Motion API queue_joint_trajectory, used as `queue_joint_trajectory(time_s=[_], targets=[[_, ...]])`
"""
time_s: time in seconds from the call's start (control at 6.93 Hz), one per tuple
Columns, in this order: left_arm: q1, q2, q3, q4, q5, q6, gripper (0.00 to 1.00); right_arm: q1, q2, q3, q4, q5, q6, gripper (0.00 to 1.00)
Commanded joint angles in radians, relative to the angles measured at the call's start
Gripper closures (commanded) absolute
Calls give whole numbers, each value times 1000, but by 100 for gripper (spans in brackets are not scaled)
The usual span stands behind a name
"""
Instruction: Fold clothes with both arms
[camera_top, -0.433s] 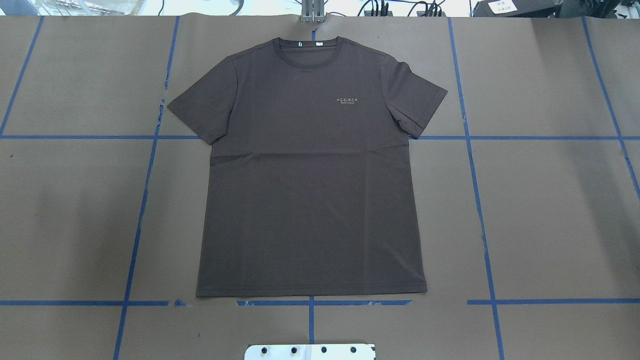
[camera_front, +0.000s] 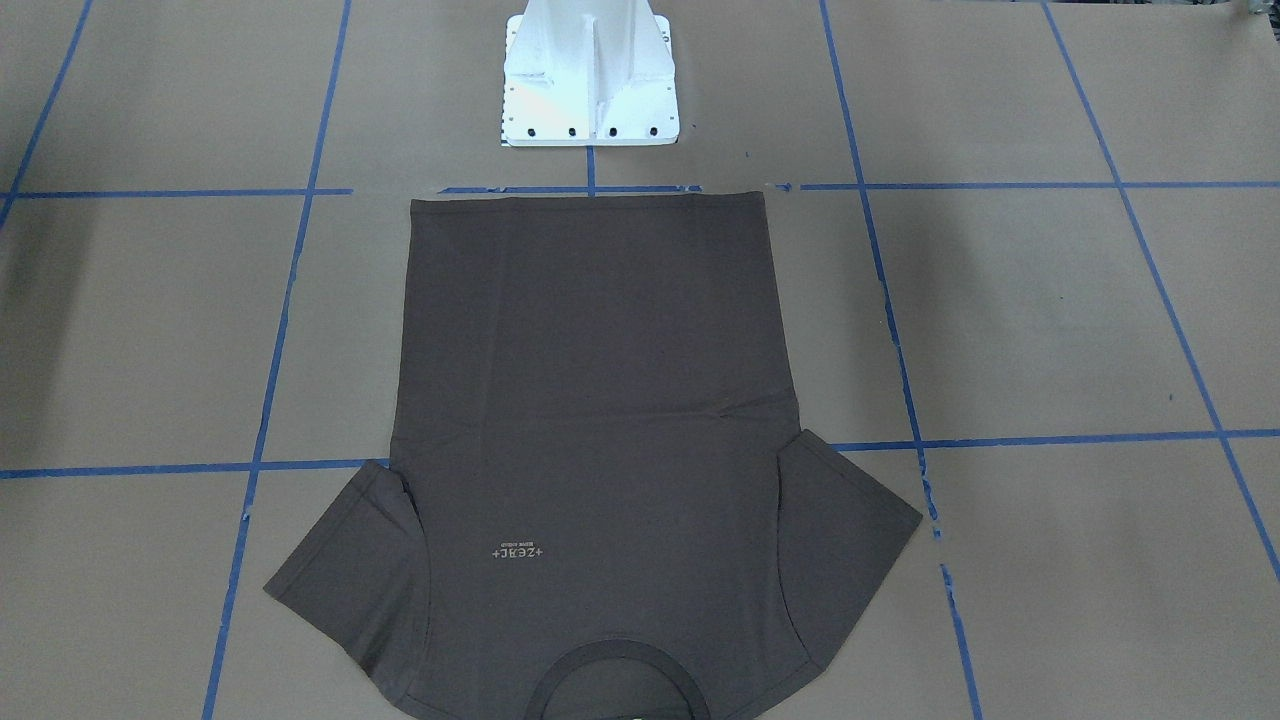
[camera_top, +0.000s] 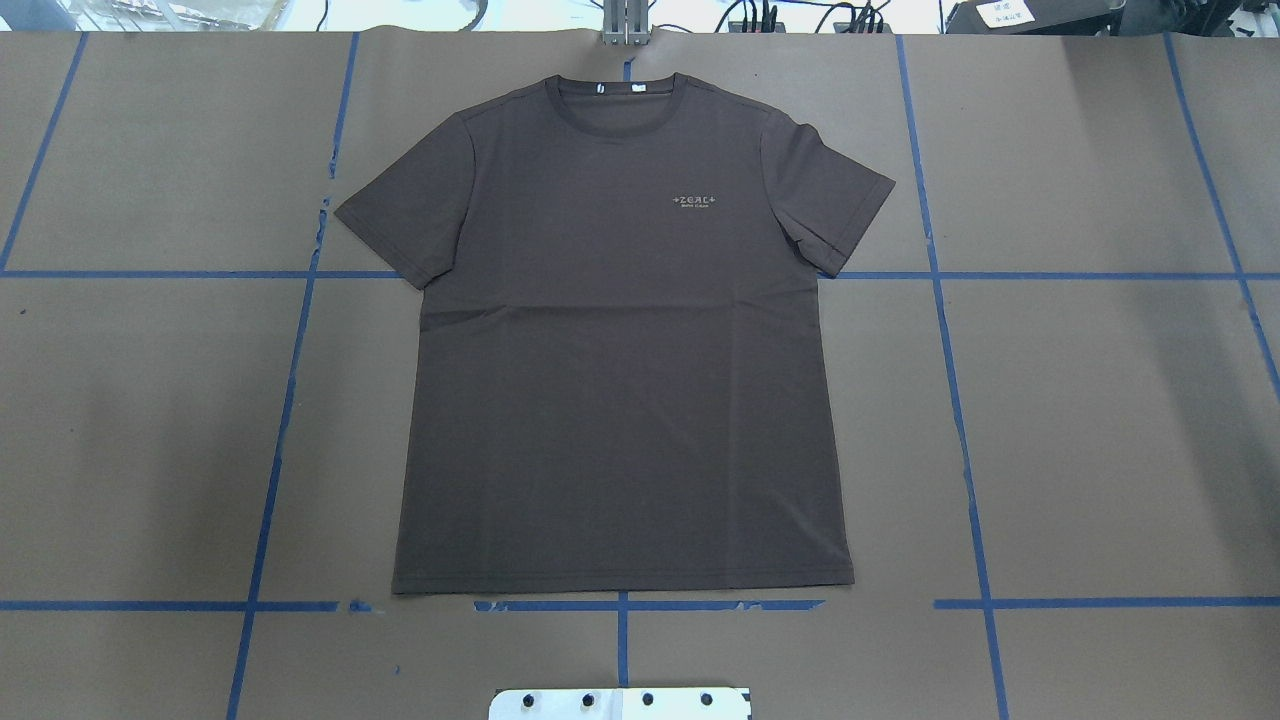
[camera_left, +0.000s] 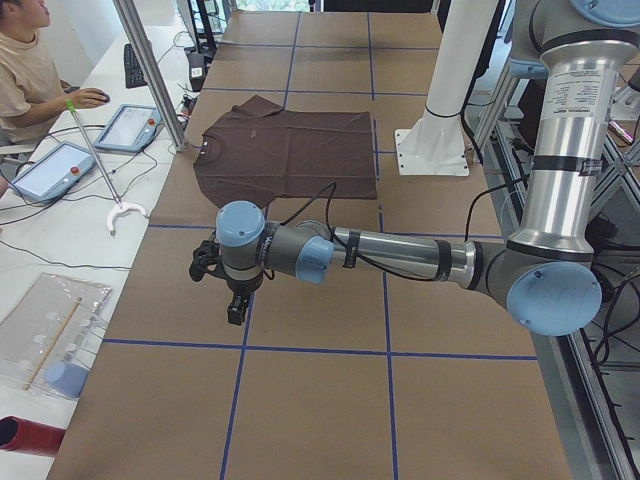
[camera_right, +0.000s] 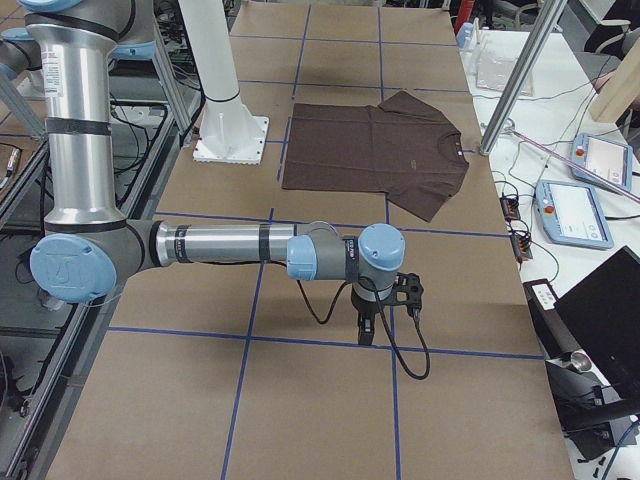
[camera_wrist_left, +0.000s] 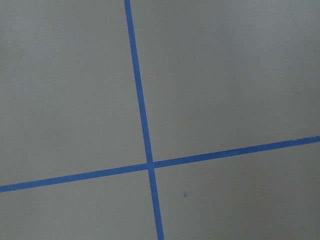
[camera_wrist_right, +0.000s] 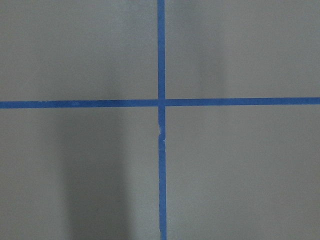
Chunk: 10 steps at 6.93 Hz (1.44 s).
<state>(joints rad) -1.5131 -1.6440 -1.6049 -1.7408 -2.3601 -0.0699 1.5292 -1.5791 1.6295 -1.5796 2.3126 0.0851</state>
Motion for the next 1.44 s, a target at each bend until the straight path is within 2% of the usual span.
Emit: queue_joint_trajectory(time_s=[0.0,0.29,0.43,0.58,0.72,0.87,1.01,1.15,1.3], targets=[[1,4,0,-3,-14,-4,0,-7,-7,12,41,28,10,0],[1,6,-1,-6,-15,1,0,-108,-9,9,142,82,19,0],[2,6,-6,-8,-16,-2,0,-153,-9,13,157,93,53,0],[2,6,-29,-8,-16,-2,0,-197,-6,26,220,93,95,0],[4,9,-50,-9,-18,-4,0,-272,7,38,309,82,268,0],[4,10,-75,-8,-18,-4,0,-387,46,33,414,14,477,0],[5,9,-73,-9,-18,-2,0,-518,92,27,505,-130,697,0],[5,10,-73,-11,-18,-2,0,-570,162,-12,556,-195,857,0],[5,10,-73,-11,-18,-1,0,-573,295,-130,562,-206,884,0]])
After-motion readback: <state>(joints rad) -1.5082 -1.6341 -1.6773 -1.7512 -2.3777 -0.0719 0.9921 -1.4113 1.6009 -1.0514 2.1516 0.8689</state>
